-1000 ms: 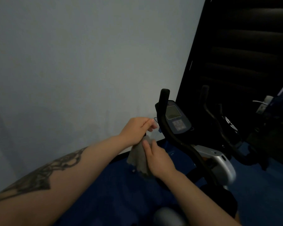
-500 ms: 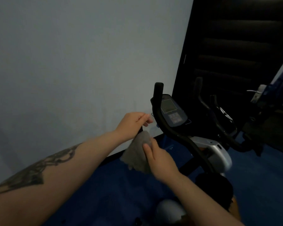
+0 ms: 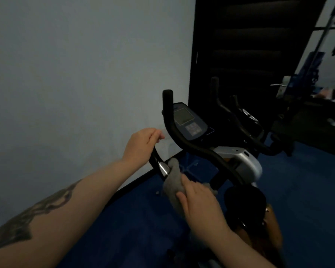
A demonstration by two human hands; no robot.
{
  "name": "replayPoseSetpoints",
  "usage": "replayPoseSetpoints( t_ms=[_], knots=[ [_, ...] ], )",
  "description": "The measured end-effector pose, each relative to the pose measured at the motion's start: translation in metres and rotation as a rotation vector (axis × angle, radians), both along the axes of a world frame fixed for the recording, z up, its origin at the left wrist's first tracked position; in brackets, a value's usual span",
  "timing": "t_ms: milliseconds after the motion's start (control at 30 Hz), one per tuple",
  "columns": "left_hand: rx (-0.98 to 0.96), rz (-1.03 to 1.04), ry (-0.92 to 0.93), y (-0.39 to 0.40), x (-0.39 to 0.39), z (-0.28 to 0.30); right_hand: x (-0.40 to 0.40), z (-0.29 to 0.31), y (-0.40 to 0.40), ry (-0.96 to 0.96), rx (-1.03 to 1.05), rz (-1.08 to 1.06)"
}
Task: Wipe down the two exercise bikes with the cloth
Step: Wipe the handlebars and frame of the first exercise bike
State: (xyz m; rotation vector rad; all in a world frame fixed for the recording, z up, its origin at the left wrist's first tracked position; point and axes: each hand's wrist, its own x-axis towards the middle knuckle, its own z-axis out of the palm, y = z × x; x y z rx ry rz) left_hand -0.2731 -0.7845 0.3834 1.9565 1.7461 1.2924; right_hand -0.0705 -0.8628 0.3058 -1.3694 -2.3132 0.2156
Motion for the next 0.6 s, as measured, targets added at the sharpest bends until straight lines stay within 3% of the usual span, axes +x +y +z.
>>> replayPoseSetpoints(
  t_ms=[100,167,233,300,500,600],
  knots=[
    [0.189,0.110,0.305,-0.004,0.000,-0.003,0.007,0.000,-0.013,0.020,-0.038,-0.109],
    [0.349,0.072,0.547,-0.007,-0.002,-0.005,-0.003,0.005,-0.020,0.059,-0.134,-0.217],
    [0.442,0.031,0.650,-0.010,-0.003,-0.014,-0.017,0.004,-0.034,0.039,-0.194,-0.298],
    [0.470,0.032,0.627,-0.013,-0.002,-0.022,-0.030,-0.001,-0.047,0.082,-0.270,-0.380],
    [0.487,0.030,0.474,-0.013,0.005,-0.027,-0.040,0.021,-0.005,0.578,-0.367,-0.585],
    [0.509,-0.014,0.457,-0.012,0.002,-0.027,-0.044,0.018,-0.006,0.640,-0.334,-0.622]
  ],
)
